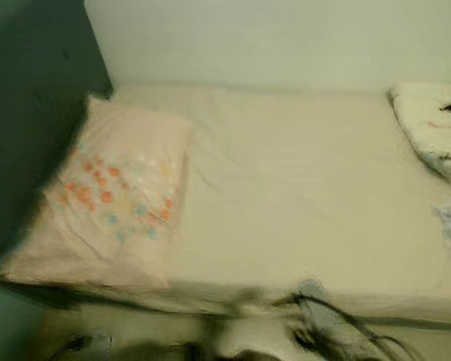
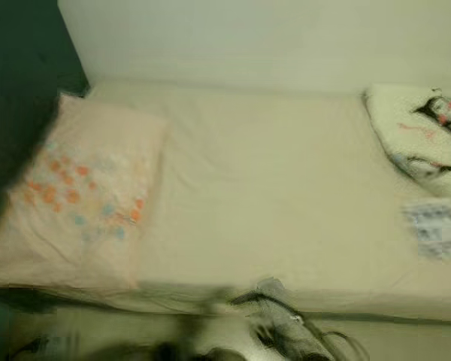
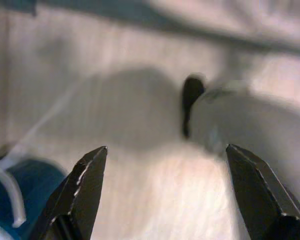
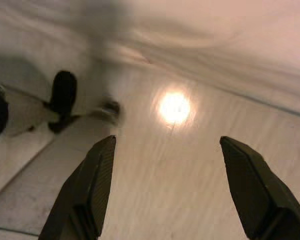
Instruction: Clean up the room
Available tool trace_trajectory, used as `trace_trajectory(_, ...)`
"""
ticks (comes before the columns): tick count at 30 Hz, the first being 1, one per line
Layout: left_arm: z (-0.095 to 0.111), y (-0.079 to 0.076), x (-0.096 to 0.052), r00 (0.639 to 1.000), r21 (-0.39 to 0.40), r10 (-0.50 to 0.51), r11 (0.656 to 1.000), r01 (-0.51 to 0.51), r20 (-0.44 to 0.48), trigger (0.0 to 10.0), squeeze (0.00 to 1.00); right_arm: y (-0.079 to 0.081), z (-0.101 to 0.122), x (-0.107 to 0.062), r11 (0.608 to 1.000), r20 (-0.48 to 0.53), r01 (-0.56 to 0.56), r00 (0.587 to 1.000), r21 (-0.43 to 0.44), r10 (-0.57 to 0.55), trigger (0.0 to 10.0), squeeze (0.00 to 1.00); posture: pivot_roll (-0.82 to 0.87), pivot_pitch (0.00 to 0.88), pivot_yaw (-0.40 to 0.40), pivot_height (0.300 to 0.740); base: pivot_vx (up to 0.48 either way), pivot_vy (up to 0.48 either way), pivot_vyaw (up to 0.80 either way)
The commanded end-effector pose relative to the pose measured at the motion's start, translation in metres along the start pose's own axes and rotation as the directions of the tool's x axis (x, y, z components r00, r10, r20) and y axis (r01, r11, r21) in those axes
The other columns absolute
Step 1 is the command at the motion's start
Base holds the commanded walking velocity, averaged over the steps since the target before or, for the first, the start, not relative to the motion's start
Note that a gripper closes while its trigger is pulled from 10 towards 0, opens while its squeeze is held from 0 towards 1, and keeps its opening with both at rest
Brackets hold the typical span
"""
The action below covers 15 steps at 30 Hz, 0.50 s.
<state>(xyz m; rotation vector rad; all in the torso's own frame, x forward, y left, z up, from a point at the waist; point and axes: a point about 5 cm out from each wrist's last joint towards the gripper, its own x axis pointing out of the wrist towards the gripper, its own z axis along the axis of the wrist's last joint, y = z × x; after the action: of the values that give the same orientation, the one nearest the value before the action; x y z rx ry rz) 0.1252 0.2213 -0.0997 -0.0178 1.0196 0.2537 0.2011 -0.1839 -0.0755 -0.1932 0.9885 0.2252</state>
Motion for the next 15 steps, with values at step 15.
trace_trajectory(15,-0.0089,0.0034,-0.0020,1.000,0.012,0.003,1.000,-0.003,-0.029,10.0,0.00,0.0013,-0.0091,-0.0008,1.000,-0.029,-0.002,1.000,0.010,0.003,10.0,0.00,-0.03,0.064,0.025,0.740,0.000,-0.415,0.00)
